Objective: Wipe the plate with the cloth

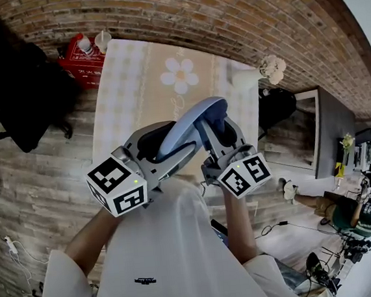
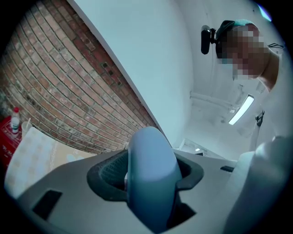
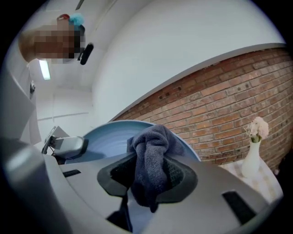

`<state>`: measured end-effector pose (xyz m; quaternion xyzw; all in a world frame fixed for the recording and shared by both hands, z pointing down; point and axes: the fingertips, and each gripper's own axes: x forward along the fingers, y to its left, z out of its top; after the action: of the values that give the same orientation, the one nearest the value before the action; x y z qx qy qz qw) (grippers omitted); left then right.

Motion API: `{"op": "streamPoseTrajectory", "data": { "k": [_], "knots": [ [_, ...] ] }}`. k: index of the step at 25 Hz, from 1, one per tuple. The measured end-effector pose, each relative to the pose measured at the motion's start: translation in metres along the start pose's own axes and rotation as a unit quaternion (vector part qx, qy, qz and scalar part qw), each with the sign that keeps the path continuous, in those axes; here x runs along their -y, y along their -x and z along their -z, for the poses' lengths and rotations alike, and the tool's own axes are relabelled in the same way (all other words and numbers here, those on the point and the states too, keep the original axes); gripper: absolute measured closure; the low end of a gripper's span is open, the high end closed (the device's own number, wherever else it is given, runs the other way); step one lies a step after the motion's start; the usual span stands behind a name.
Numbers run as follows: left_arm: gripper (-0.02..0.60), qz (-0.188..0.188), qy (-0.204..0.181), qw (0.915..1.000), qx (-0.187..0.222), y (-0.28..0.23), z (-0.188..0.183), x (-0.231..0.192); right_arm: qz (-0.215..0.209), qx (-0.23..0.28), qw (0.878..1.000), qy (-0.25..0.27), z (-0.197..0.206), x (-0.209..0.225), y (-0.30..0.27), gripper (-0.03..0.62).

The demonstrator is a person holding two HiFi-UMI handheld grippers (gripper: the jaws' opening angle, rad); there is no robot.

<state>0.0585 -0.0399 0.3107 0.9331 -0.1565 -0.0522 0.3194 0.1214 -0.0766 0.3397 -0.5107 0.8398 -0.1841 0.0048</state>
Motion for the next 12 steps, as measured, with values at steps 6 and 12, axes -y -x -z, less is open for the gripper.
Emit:
{"op": "streamPoseTrajectory", "data": {
  "k": [6, 12],
  "knots": [
    [0.339, 0.001, 0.012, 0.9993, 0.036, 0.002, -0.020, -0.003, 0.049, -0.038, 0.998, -0.023, 0.030, 0.033, 0.004, 0.451],
    [0.339, 0.001, 0.010, 0.9985, 0.053, 0.002, -0.034, -0.006, 0.057, -0.069, 0.995, -0.034, 0.058, 0.030, 0.008, 0.451]
  ]
}}
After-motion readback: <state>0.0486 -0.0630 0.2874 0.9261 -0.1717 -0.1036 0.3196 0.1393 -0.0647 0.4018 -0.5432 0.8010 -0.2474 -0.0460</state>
